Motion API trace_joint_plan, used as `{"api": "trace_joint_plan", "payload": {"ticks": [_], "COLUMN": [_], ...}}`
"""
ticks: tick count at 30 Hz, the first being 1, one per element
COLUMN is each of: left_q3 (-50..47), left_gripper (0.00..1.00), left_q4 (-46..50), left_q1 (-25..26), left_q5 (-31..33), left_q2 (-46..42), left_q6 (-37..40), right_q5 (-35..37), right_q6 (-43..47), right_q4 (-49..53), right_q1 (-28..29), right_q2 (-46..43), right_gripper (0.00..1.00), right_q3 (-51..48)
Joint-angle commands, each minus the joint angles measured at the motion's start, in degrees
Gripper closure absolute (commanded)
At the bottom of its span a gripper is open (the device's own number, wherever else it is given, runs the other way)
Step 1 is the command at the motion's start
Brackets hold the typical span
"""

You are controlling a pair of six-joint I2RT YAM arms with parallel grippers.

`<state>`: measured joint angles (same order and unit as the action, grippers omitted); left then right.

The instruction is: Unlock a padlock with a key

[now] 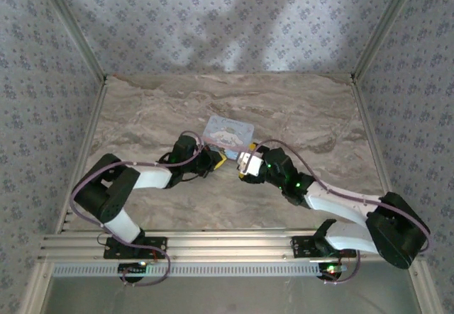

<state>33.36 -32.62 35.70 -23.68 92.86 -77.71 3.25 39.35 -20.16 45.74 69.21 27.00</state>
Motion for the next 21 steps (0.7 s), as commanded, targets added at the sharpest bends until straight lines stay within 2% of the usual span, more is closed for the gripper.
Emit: {"api": "trace_joint_plan", "payload": {"ticks": [1,9,21], "left_q3": [1.8,2.0,2.1], "left_gripper": [1.0,1.0,1.0], "left_q4": [0.5,0.4,0.6], "left_q1": [0.6,1.0,1.2], "left_q5": [0.3,0.4,0.4], "left_q2": [-2.4,-2.6,-2.5], "left_q6": [-0.3,-1.1,-1.4], "right_q5": [1.2,1.5,3.0], "right_q6": [7.3,4.5,1.5], "right_q4": [-4.2,-13.5,-18.5], "right_q1": [2.2,5.7,6.2], "right_q2": [3.5,13.4,20.7], "right_gripper": [0.19,0.19,0.38], "right_q3": [0.0,1.2,2.9]}}
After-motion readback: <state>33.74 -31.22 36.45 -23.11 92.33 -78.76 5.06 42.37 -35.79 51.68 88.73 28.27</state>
